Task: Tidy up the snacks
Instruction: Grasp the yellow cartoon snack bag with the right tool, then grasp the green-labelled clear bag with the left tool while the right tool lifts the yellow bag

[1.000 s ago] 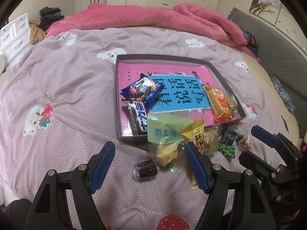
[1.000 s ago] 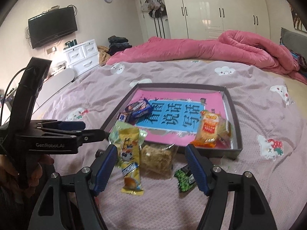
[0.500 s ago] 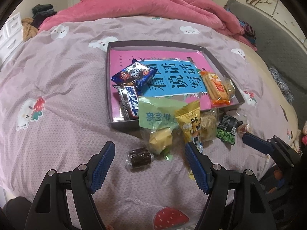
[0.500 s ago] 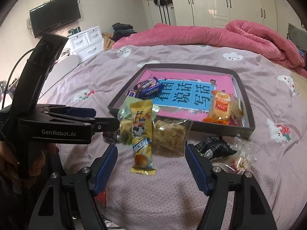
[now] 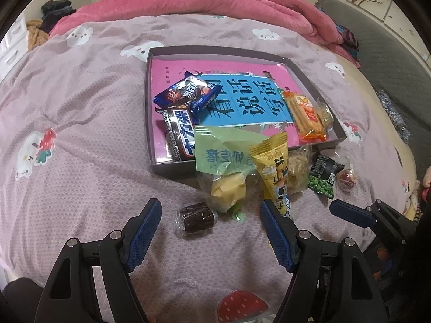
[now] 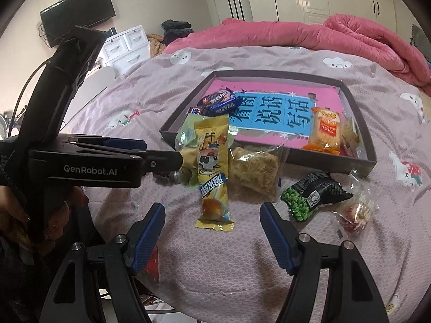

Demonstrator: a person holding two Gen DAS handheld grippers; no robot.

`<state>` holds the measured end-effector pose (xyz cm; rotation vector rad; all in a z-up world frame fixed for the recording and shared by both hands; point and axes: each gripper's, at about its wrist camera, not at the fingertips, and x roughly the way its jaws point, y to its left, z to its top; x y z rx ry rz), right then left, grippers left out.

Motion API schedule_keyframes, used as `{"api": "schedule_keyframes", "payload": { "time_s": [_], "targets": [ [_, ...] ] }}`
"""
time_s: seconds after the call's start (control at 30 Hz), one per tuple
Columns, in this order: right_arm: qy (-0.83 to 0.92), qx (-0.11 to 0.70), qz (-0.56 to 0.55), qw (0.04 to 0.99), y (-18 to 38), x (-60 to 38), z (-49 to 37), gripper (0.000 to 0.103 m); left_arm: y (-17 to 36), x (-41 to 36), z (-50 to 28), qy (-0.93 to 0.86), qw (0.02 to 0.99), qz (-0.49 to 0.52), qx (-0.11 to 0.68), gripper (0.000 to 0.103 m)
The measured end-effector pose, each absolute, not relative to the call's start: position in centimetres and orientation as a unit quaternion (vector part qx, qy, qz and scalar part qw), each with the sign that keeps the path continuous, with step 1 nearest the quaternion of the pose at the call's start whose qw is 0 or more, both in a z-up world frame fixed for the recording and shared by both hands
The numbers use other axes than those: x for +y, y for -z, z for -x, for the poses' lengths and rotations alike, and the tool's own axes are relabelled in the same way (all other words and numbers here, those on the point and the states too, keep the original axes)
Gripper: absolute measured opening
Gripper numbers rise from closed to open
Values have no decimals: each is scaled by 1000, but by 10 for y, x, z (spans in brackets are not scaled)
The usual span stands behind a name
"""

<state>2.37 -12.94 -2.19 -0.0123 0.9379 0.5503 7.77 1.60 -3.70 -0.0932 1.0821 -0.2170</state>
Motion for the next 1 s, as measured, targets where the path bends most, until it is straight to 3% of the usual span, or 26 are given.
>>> {"api": "schedule_keyframes", "payload": {
  "time_s": [0.2, 0.37, 0.83, 1.0],
  "targets": [
    [-266, 452, -3, 851, 28, -125, -30, 72, 40, 16, -82, 114, 849, 54, 513, 77],
    [-266, 459, 8, 847, 38, -117, -39, 64, 44, 17, -85, 115, 847, 52, 516, 77],
    [-286, 470, 13, 835, 59, -106, -63, 29, 54, 15, -96, 124, 839, 51, 528, 77],
    [-298, 472, -19, 830, 57, -115, -65, 26, 60, 11, -103, 126, 836, 49, 531, 77]
  ]
}}
